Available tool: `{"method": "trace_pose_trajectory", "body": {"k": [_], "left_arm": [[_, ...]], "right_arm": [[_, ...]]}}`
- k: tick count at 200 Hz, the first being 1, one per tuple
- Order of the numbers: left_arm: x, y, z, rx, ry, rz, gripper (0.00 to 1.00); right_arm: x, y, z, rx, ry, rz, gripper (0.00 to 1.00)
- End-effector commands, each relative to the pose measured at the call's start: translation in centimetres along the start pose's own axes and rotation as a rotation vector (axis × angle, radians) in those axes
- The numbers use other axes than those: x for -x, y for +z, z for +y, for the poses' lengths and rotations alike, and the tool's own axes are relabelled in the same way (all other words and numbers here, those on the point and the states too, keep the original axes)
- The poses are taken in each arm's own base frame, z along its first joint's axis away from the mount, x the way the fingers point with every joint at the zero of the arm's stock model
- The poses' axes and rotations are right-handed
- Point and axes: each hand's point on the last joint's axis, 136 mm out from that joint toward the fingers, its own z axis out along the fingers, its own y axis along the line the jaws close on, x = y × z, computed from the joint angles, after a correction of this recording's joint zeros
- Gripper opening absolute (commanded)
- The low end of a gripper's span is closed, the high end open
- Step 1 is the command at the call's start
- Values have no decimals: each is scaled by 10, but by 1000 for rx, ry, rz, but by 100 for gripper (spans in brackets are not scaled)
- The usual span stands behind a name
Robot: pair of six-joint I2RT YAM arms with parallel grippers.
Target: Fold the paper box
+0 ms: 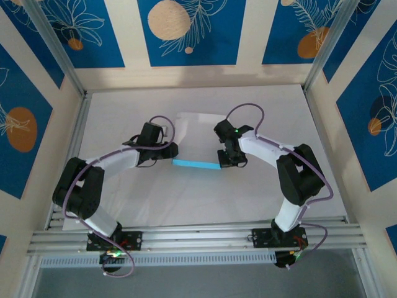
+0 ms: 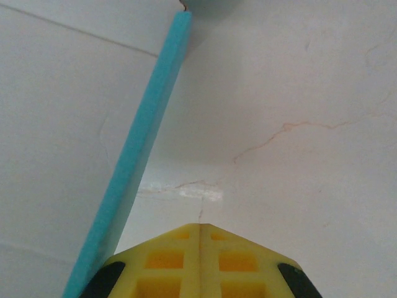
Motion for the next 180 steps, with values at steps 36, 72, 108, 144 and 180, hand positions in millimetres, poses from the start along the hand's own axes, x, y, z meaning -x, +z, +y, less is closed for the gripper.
{"method": "trace_pose_trajectory", "body": {"k": [36,72,108,144,180], "left_arm": [[-55,16,15,11,-88,120,40],[-49,3,20,66,-49,65,46],[-26,-18,5,40,10,-4,49],[-13,-32,-8,-4,76,-62,49],[-24,-12,-2,-21,39,-28,40]], "right_arm": [[-21,22,-4,-142,-81,65,4],[-17,10,-19,-265,-58,36,0],[-6,-19,-2,-14,35,-59,2],[0,-22,19,211,93,-82,3],[15,-18,31,425,227,-118,2]]}}
